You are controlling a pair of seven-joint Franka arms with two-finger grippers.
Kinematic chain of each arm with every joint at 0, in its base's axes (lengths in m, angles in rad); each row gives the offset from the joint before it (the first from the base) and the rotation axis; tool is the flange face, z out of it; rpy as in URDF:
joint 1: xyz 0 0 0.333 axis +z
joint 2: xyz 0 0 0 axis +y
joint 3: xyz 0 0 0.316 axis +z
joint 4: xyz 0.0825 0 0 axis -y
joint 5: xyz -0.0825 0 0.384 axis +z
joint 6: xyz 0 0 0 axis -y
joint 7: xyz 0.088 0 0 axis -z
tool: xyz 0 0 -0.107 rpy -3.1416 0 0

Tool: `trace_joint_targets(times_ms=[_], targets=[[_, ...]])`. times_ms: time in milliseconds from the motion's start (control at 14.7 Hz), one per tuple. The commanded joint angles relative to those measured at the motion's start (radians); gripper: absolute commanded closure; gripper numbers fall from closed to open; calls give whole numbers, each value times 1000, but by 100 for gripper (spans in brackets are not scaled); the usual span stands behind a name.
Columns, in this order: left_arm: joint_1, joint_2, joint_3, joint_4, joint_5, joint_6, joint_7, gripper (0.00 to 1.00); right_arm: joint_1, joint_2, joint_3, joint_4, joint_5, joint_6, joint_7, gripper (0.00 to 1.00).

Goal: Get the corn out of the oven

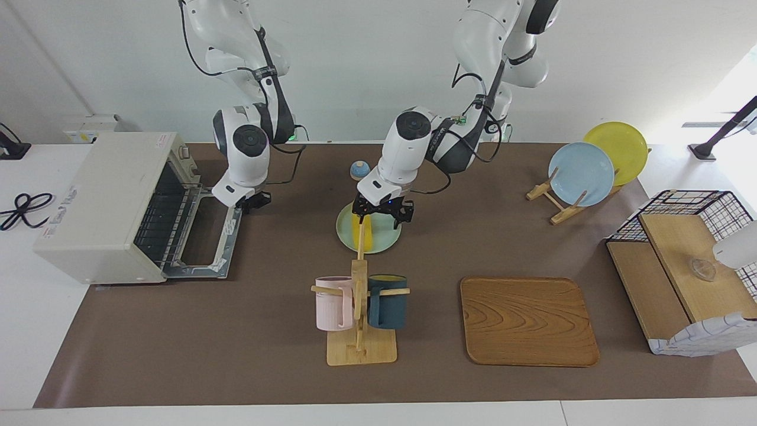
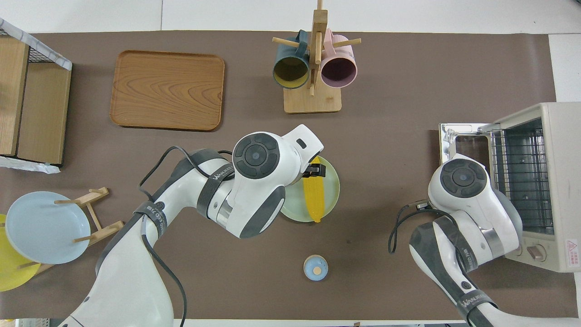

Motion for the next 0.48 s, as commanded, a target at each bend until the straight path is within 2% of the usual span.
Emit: trace_joint_targets(times_ms=[0, 136, 408], targets=[[-48, 46, 20, 33, 1, 19, -13, 0, -46, -58, -23, 5, -152, -76, -15, 97], [-49, 60, 20, 31, 33, 23, -10, 0, -47, -61, -25, 23, -180, -92, -19, 96], [-51, 66, 17, 31, 83, 19, -1, 0, -69, -71, -26, 146, -192, -240, -140, 96]])
